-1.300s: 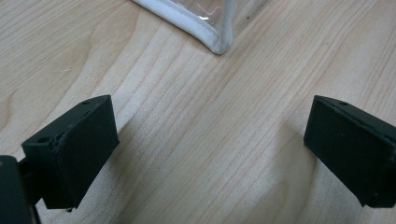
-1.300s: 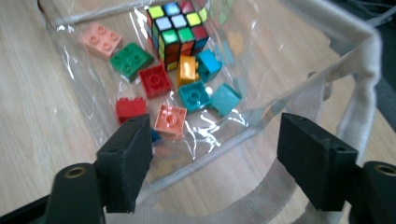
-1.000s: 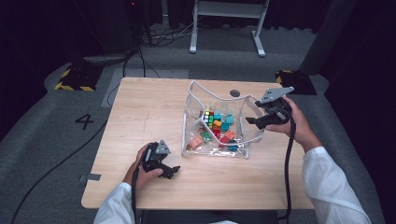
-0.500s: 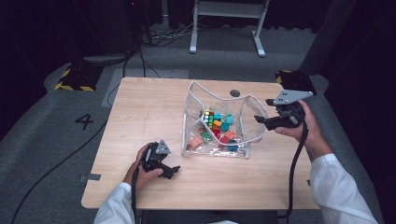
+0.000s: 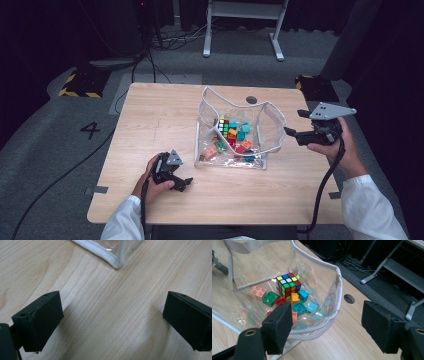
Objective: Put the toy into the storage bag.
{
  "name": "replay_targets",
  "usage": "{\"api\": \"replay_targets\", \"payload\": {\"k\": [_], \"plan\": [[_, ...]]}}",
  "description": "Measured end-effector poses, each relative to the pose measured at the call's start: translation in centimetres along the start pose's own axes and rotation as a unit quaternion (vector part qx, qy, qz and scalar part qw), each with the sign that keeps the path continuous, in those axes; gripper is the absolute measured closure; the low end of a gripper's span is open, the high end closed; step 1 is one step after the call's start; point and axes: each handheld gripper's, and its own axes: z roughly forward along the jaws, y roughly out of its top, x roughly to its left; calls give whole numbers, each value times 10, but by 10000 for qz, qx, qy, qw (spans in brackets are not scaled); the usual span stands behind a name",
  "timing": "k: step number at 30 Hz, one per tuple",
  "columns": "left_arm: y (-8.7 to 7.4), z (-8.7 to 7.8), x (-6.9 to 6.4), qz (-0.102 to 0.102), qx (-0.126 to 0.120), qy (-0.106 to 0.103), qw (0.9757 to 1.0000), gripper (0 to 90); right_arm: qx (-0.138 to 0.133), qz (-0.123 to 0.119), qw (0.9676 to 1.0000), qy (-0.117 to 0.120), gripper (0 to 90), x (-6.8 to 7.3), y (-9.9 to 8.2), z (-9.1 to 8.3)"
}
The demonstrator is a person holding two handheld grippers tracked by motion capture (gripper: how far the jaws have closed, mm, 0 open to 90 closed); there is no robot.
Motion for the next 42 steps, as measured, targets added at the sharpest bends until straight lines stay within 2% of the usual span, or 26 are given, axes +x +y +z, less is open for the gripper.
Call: {"api": "replay_targets", "payload": {"k": [3,10,13,19,29,42], "plan": [[0,0,0,1,-2,2,10000,29,-25,25,10000,-92,258,1,-5,-5],[0,0,0,-2,-2,0,10000,29,-103,121,9998,-134,259,3,-19,-12],[0,0,0,-2,-1,0,10000,29,-103,238,9996,-140,259,3,-27,-15],[0,0,0,-2,-2,0,10000,29,-14,267,9995,-177,259,4,-40,-14],[0,0,0,4,-7,0,10000,29,407,316,9986,-143,257,10,-76,0],[0,0,0,6,-7,2,10000,29,934,365,9949,-107,249,18,-117,15]]}}
